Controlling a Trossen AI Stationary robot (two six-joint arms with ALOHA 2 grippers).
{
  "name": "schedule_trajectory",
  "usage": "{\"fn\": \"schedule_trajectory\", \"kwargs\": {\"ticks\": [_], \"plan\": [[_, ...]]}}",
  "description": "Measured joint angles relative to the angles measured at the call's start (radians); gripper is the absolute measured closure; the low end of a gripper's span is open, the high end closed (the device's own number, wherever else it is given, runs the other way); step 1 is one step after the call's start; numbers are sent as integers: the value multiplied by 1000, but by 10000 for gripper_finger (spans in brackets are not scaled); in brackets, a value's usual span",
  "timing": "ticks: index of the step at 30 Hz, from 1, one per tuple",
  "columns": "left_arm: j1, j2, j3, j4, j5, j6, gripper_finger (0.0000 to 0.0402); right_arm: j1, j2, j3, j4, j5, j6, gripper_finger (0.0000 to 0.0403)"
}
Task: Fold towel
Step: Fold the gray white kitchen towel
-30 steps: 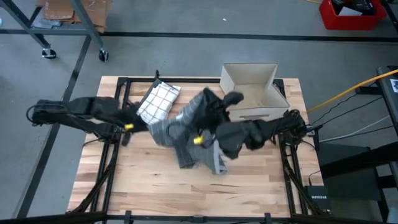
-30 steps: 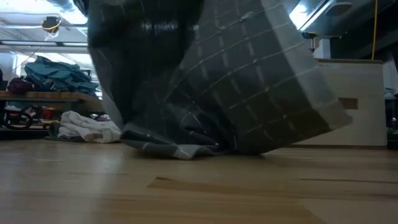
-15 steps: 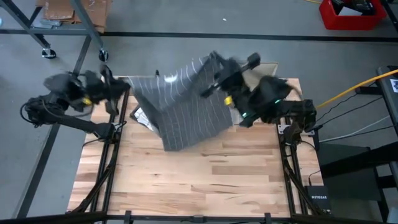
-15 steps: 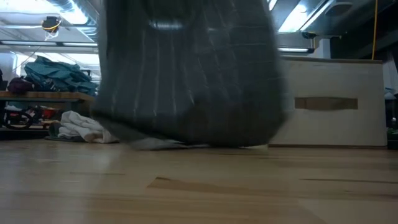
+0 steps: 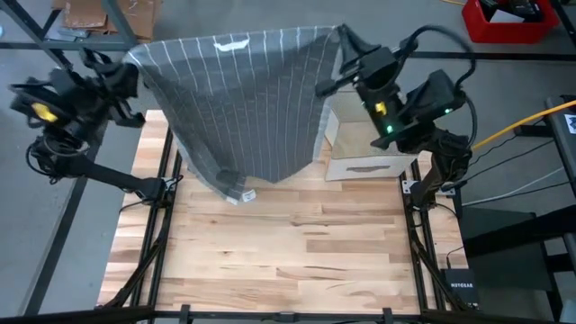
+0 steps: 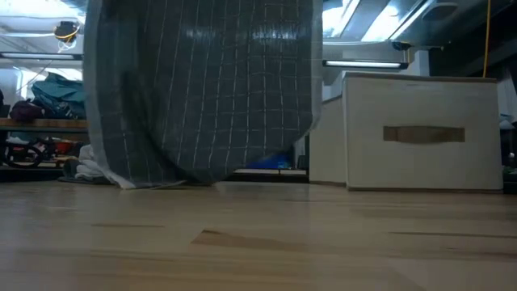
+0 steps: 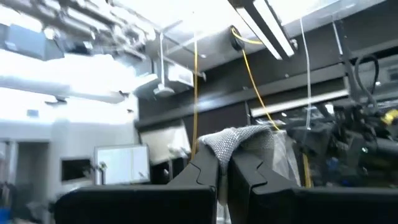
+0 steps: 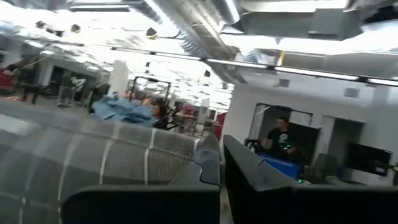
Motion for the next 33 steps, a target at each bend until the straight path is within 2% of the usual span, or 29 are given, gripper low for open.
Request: {"fn": "schedule_trajectory", "kwargs": {"ticks": [13,17,22,27,33], "plan": [[0,156,351,14,0,210,401,-49,-20,-1,117,-208,-26,395],[0,192,426,-9,-1,217,401,-48,-20,-1,114,-181,-28,395],[0,194,477,-220,-1,74,401,-27,-24,-1,70,-102,-31,395],[-4,186,501,-488,12,-187,401,39,-30,0,29,-1,-31,395],[-4,192,500,-630,217,-561,401,149,-30,0,-34,218,-31,395]]}}
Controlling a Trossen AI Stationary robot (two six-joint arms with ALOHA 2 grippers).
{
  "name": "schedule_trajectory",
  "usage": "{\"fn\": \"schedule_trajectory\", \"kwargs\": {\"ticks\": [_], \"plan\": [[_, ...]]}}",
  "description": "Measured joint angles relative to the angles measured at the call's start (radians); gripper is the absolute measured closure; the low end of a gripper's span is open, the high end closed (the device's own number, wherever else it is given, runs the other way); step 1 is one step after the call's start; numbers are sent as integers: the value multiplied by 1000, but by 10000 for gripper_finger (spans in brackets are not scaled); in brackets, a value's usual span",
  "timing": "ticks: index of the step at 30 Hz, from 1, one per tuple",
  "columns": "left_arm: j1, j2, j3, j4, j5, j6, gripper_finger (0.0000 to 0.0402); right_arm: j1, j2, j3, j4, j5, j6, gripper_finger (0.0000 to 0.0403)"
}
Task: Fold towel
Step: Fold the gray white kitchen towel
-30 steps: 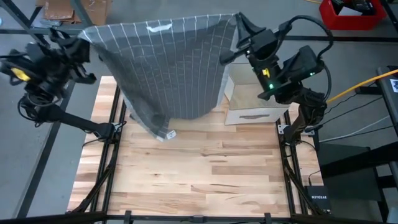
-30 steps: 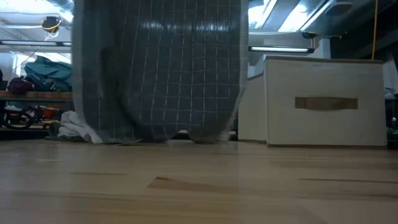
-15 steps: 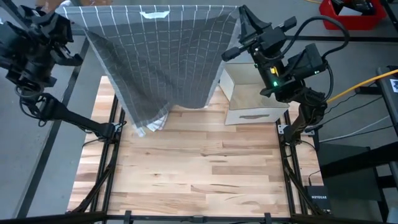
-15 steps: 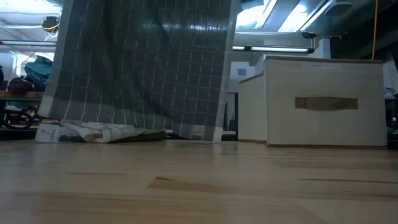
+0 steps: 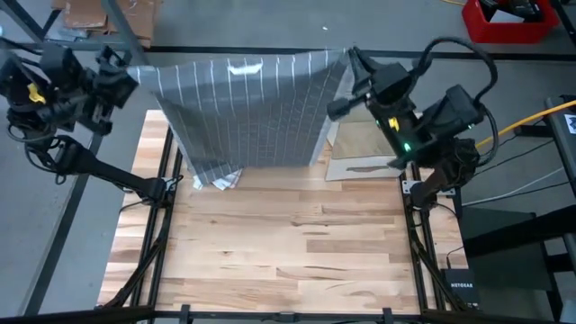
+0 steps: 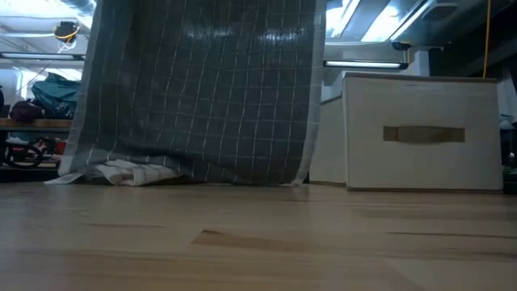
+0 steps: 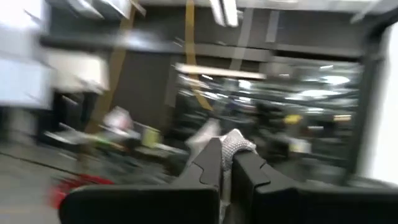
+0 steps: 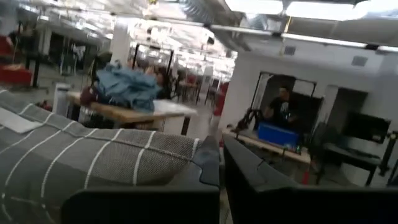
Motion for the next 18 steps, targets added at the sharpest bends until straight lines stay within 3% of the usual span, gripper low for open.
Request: {"fn": "schedule_trajectory", "kwargs": {"ticks": [7,15,18], "plan": [[0,11,0,-45,270,-318,401,134,0,0,-20,77,0,395],[-1,49,0,-95,530,-517,401,275,-3,0,-15,224,0,395],[-26,70,-1,-185,570,-565,401,324,-2,0,-20,229,2,395]]}}
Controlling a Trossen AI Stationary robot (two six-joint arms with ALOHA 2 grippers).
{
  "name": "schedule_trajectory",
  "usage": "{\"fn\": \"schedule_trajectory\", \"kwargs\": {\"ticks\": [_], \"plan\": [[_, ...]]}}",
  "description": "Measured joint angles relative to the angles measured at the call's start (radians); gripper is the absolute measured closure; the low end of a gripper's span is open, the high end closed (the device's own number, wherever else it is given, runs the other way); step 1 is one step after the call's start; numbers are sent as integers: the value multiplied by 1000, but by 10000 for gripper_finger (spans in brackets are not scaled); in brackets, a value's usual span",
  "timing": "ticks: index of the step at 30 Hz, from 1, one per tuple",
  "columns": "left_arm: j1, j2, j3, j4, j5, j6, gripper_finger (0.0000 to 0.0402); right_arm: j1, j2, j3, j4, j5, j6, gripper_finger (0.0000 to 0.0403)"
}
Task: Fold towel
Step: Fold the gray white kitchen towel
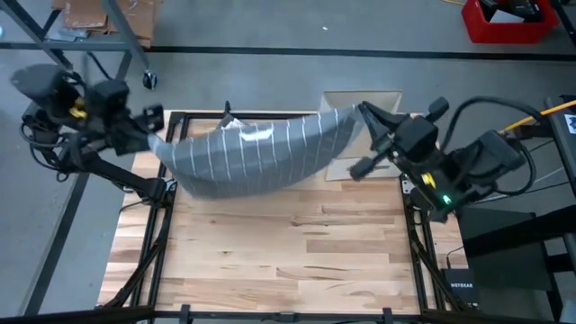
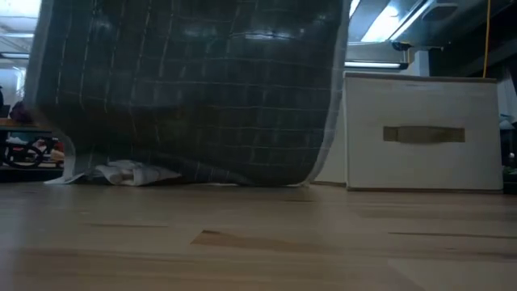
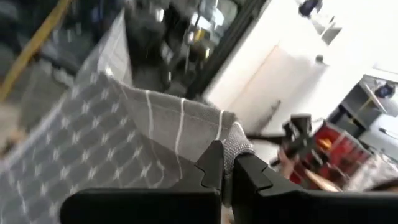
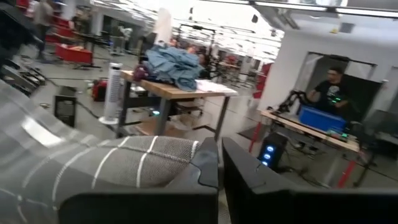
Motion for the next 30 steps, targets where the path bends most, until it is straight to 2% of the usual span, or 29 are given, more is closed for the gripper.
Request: {"fn": "schedule_trajectory", "kwargs": {"ticks": [3,7,10,13,20,30], "plan": [[-50,27,0,-45,2,-38,401,45,0,0,-1,0,3,395],[-130,67,0,-9,3,-86,401,100,0,0,15,1,12,395],[-189,97,0,20,2,-94,401,137,1,0,3,18,102,395],[-255,129,0,6,-12,-119,401,167,1,-17,-28,92,156,395],[-411,211,0,-51,-25,-170,401,261,3,-104,-50,97,263,395],[-557,294,0,-53,-236,-169,401,368,3,-258,-50,96,482,395]]}}
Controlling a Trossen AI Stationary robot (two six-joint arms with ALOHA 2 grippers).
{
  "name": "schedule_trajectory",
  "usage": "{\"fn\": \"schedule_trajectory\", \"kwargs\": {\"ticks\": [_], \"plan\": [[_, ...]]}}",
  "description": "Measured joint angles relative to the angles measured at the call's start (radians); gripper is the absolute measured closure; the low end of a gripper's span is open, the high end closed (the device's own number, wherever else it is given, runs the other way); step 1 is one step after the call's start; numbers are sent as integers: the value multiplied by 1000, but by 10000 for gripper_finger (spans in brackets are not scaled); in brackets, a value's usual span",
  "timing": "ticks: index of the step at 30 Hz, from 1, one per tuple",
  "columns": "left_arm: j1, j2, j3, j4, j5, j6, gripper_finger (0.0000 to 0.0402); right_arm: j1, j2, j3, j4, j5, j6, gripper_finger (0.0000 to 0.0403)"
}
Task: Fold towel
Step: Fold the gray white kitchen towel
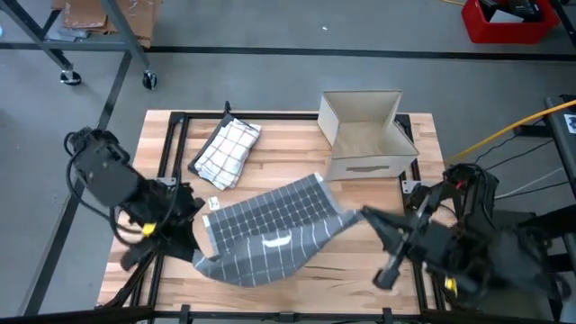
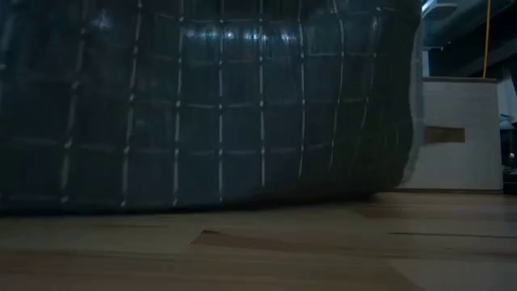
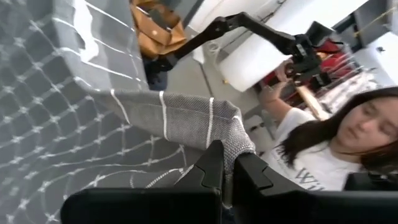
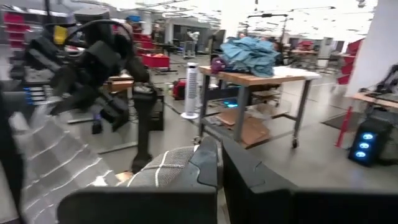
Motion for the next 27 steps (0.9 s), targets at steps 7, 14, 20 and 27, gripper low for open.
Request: {"fn": "schedule_trajectory", "kwargs": {"ticks": [7,14,20,27], "plan": [[-68,54,0,-124,-238,-27,401,63,0,-129,-1,0,177,395],[-77,53,0,-469,-497,-208,401,31,0,-182,-11,0,184,395],[-77,53,0,-722,-535,-347,401,-74,-4,-184,-165,0,168,395],[-77,53,-10,-755,-573,-352,401,-205,-36,-184,-364,0,181,395]]}}
